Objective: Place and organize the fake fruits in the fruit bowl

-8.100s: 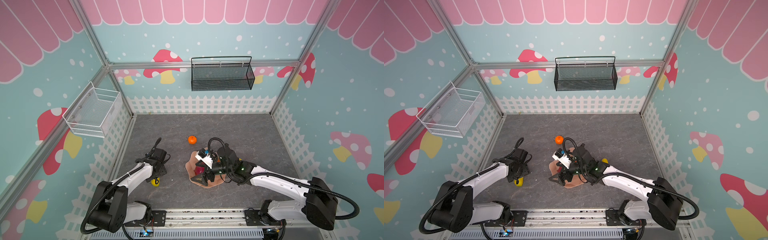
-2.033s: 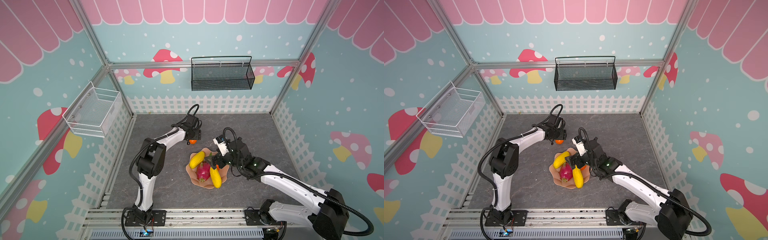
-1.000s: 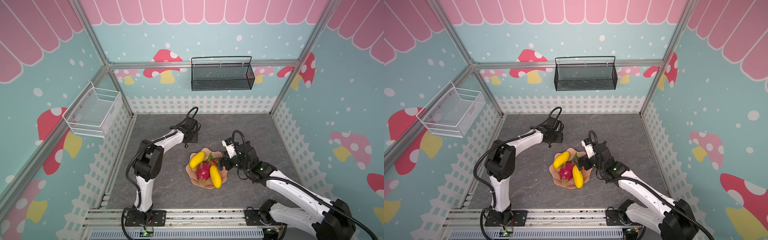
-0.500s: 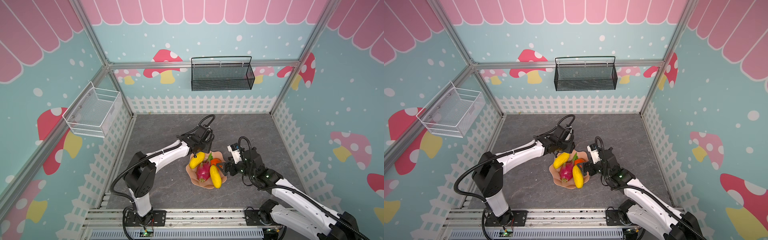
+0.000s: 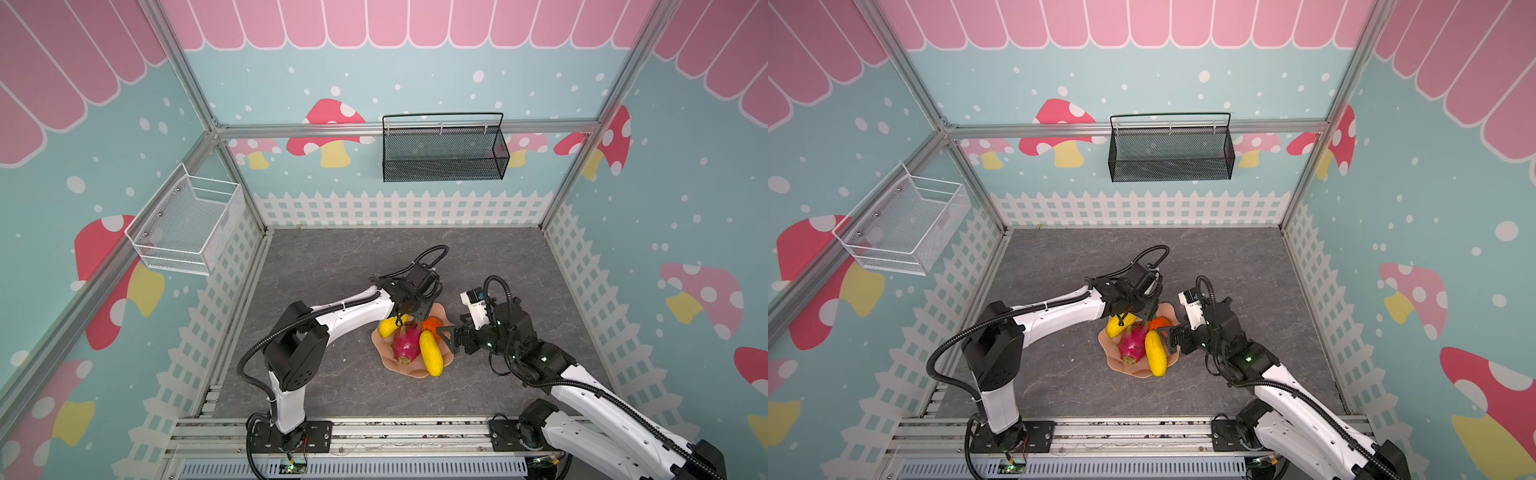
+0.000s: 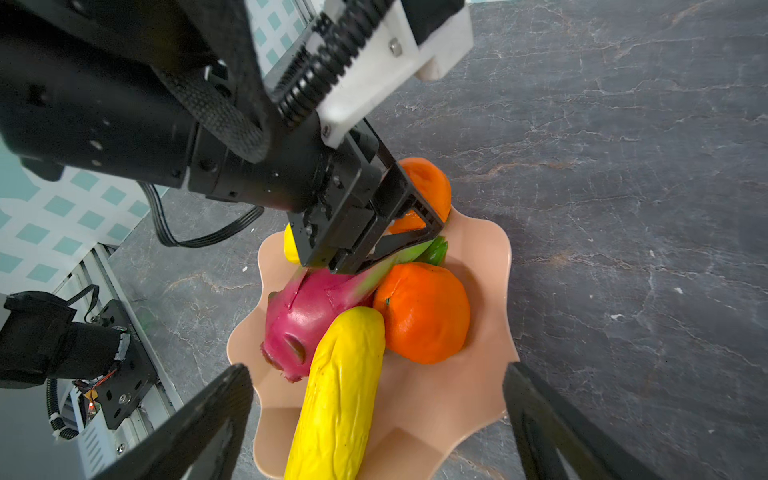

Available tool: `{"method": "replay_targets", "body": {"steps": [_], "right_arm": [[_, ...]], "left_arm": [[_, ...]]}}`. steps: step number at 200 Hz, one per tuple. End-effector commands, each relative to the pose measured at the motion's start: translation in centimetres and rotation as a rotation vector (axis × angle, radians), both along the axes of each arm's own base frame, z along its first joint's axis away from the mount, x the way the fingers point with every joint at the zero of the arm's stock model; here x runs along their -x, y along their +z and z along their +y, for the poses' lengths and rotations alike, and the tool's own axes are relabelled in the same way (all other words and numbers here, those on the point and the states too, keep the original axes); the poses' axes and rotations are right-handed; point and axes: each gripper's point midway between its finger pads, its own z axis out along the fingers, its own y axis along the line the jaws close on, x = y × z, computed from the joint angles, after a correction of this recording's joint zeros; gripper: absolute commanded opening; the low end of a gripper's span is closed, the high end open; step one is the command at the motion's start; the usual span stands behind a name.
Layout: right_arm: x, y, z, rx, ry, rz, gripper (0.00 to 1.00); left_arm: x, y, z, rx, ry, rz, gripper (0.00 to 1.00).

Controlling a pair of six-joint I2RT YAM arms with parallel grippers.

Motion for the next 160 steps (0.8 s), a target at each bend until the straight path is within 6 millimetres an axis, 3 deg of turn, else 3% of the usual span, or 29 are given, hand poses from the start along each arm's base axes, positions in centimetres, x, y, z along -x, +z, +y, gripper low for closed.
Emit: {"method": "replay_targets", "body": {"steps": [1, 80, 133, 160], "right_arm": [[0.1, -0.3, -0.3, 0.007, -0.012, 0.007, 0.98], [-0.2, -0.2, -0.2, 0.014, -0.013, 0.005, 0.98], [-0.4, 0.0, -0.1, 0.015, -0.01, 0.002, 0.98], [-1.0, 0.3, -0.3, 0.019, -0.031, -0.003, 0.98]], "left_arm": [[-0.1, 0.2, -0.1, -0.031, -0.01, -0.013, 0.66], [0.3, 1.1, -0.6, -0.002, -0.037, -0.009, 0.81], [0.5, 3.1, -0.6, 0.031, -0.044, -0.034, 0.9], [1.0, 5.6, -0.5, 0.087, -0.051, -0.063, 0.92]]}}
